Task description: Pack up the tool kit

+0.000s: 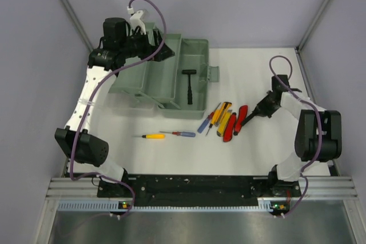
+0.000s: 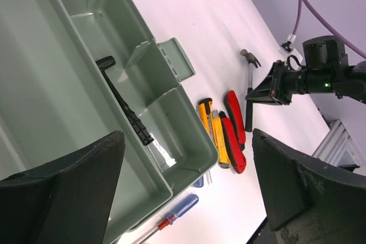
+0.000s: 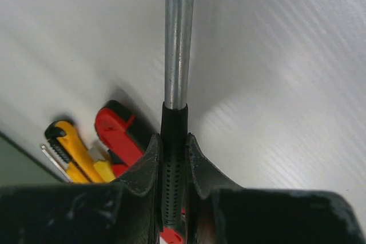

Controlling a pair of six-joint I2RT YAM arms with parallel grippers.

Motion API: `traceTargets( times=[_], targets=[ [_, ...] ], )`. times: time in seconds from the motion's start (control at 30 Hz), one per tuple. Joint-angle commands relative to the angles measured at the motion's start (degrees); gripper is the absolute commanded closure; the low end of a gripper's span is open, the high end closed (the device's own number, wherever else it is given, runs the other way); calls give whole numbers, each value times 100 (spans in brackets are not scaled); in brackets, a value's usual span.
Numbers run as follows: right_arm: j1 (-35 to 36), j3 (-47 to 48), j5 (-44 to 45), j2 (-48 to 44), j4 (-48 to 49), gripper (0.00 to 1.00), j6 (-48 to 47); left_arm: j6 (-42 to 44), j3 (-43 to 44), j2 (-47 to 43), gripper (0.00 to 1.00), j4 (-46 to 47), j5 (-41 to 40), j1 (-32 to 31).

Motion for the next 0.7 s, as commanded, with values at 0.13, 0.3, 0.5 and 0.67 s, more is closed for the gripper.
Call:
traceTargets(
  times=[0.13,0.3,0.5,0.67],
  targets=[
    [-110,449,-1316,-547,676,100,423,-323,-231,-201,5,613,621,-69],
    [-110,652,-1475,-749,808,100,450,-332,-249,-183,5,630,613,-113],
    [-110,854,-1756,-1013,1151,100,432,-332,-188,-201,6,613,534,-113],
    [-14,1143,-1968,-1180,1520,100,292,-305,-82,-253,6,508,358,-113]
  ],
)
